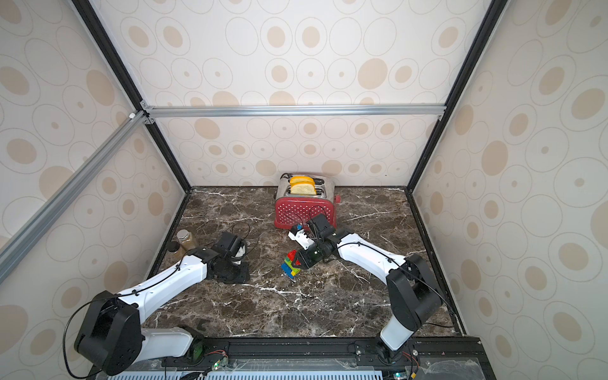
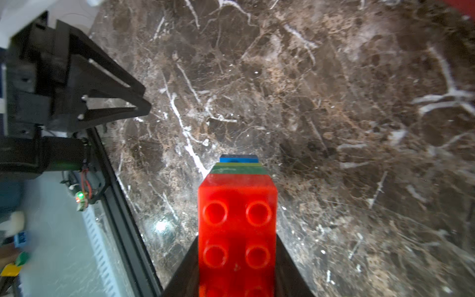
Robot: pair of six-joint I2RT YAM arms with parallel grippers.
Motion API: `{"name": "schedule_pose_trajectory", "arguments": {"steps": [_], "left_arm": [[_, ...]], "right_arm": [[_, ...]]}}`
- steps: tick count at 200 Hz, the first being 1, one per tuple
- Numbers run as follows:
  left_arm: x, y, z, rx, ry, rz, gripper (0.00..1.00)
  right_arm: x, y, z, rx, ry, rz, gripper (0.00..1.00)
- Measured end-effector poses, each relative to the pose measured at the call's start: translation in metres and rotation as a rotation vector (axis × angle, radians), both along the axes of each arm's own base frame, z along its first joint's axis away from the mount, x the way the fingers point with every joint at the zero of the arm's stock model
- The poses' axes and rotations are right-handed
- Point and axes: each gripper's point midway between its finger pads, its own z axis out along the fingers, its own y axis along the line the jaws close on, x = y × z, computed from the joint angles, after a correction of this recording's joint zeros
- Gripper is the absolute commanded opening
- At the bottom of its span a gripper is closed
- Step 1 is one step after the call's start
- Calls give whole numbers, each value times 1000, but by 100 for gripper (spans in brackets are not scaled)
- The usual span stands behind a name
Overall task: Assemble the number 5 with lego
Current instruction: Pick up the lego brick from the center of the board, then place the lego brick at the center of the board.
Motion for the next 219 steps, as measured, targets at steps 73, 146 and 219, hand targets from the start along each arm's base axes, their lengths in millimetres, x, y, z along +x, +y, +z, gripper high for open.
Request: {"name": "schedule_pose_trajectory", "arguments": {"steps": [73, 146, 219], "left_arm": [[0, 2, 0, 9, -1, 3, 35], [0, 2, 0, 11, -1, 4, 35], [0, 2, 0, 11, -3, 4, 35]], "right_arm": [[-15, 6, -33, 116, 232, 31, 31], [-14, 6, -51, 147, 319, 25, 36], [-6, 1, -56, 144, 337, -6, 52]]}}
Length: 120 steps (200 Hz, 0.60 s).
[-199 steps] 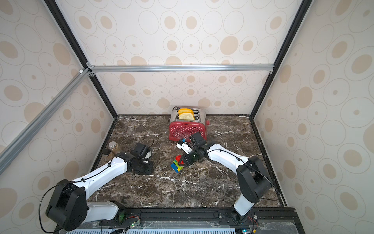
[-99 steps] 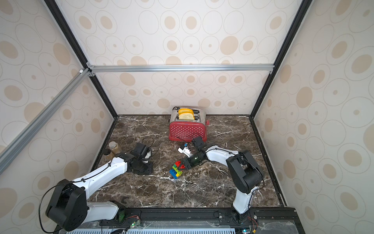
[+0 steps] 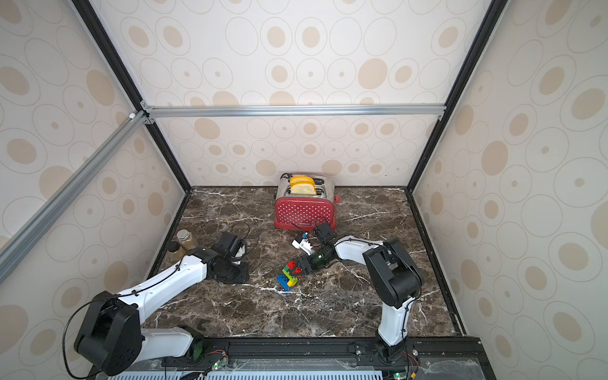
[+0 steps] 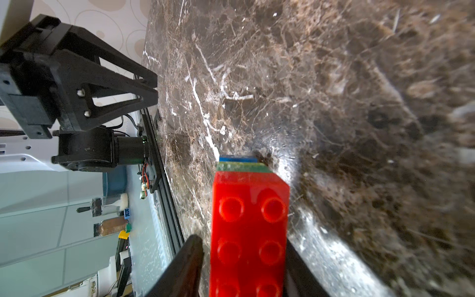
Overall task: Assemble the number 5 with lego
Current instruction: Place the lego brick at the center of the board.
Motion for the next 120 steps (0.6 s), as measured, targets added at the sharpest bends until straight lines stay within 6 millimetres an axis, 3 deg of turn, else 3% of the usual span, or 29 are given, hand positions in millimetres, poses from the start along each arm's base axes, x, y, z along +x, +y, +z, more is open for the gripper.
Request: {"name": "schedule_pose_trajectory", "arguments": {"steps": [84, 120], "left_arm": [[0, -1, 0, -5, 3, -2, 35], [-2, -3, -1, -16, 15, -7, 35]], "right_arm": [[35, -35, -9, -142, -60, -93, 53], [35, -47, -13, -211, -94, -111, 48]]}}
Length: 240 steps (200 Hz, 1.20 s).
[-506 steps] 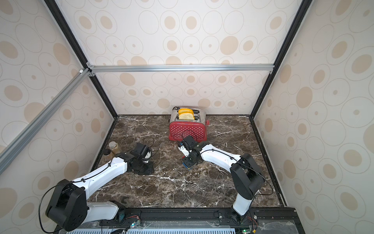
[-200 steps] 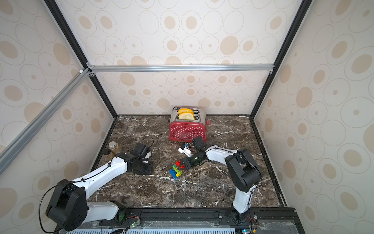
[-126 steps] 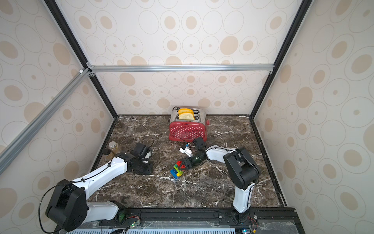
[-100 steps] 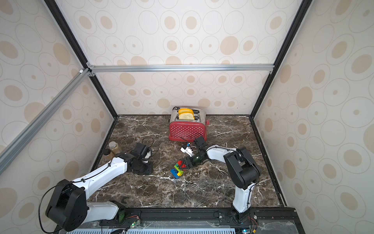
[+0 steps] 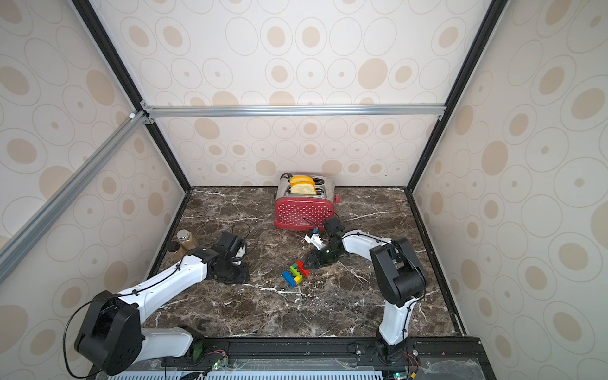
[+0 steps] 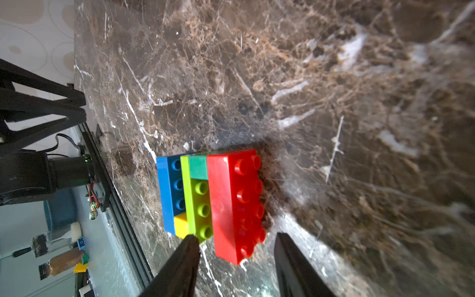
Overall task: Assemble the number 5 with lego
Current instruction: Place the lego brick at the center of the board.
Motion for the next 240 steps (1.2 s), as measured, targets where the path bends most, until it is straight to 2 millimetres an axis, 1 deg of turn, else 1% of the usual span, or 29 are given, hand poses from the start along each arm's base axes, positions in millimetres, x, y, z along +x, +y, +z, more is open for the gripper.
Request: {"name": "schedule_pose_trajectory", "arguments": {"steps": [32, 51, 79, 105, 133, 145, 193, 240], "left_arm": [[-1, -1, -1, -5, 6, -3, 35], [-1, -1, -1, -6, 7, -4, 35], [-1, -2, -1, -9, 9, -6, 35], [-2, -2, -1, -9, 11, -5, 35], [-2, -1, -1, -7, 14, -5, 35], [-3, -1, -1, -5, 16, -5, 35], [-6, 1, -1, 1, 26, -4, 35], [-5, 2, -1, 6, 20, -2, 36]], "right_arm": [[-9, -11, 6, -22, -34, -17, 35], [-15, -12, 3, -32, -29, -28, 26], [-26, -6, -5, -37, -12, -20, 25], [-28, 2, -12, -39, -11, -16, 25], [-22, 2, -15, -52, -30, -32, 25], [-15, 4, -15, -56, -45, -37, 25], [10, 20, -14, -45, -80, -41, 26], [20, 29, -11, -27, -99, -24, 30]]}}
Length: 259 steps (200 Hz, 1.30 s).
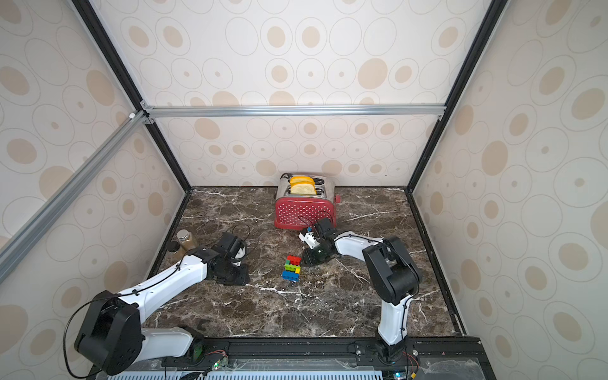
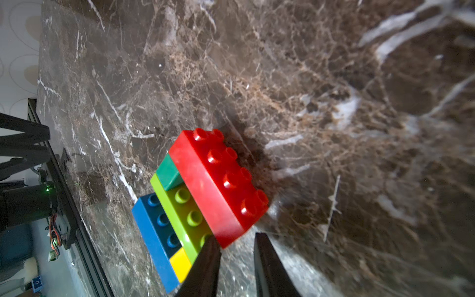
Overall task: Assemble the number 5 with lego
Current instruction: Place the lego brick at the center of the board, then reset both arms
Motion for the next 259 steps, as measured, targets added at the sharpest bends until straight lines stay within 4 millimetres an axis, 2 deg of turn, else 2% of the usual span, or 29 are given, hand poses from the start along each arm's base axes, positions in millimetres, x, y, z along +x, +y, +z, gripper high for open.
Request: {"name": "schedule_pose_trajectory", "arguments": {"steps": [41, 59, 74, 103, 116, 124, 125, 127, 128, 131, 170, 197, 217, 232, 259], "left_arm": [[1, 3, 4, 12, -14, 6, 41], [7, 3, 13, 12, -44, 10, 45], [15, 2, 26, 7, -88, 13, 49], [35, 4, 54, 1, -190, 22, 66], [43, 8, 64, -2, -226, 39, 88], [49, 12, 68, -1, -246, 52, 99], [49, 13, 68, 0, -246, 52, 99], [51, 14, 69, 1, -251, 58, 99], [51, 15, 70, 0, -252, 60, 99], [54, 17, 71, 1, -259, 69, 99], [75, 43, 83, 44, -330, 138, 99], [94, 62, 94, 132, -432, 160, 99], [113, 82, 102, 229, -538, 187, 99], [124, 102, 99, 299, -569, 224, 99], [144, 142, 80, 437, -582, 301, 99]], "right_arm": [[-2, -5, 7, -18, -28, 25, 39], [-4, -11, 23, -23, -79, 29, 47], [-6, -19, 45, -13, -149, 27, 52], [-4, -38, 85, 26, -287, -10, 58], [-2, -52, 98, 34, -338, -46, 61], [1, -62, 104, 33, -368, -74, 65], [1, -63, 104, 32, -370, -77, 71], [2, -66, 105, 31, -376, -83, 90], [2, -67, 106, 29, -381, -87, 95], [3, -71, 107, 28, -388, -98, 99], [17, -119, 125, -7, -499, -237, 100], [37, -172, 130, -110, -583, -426, 100], [53, -227, 125, -259, -635, -628, 100], [59, -265, 116, -379, -678, -757, 100], [53, -308, 90, -546, -740, -882, 100]]}}
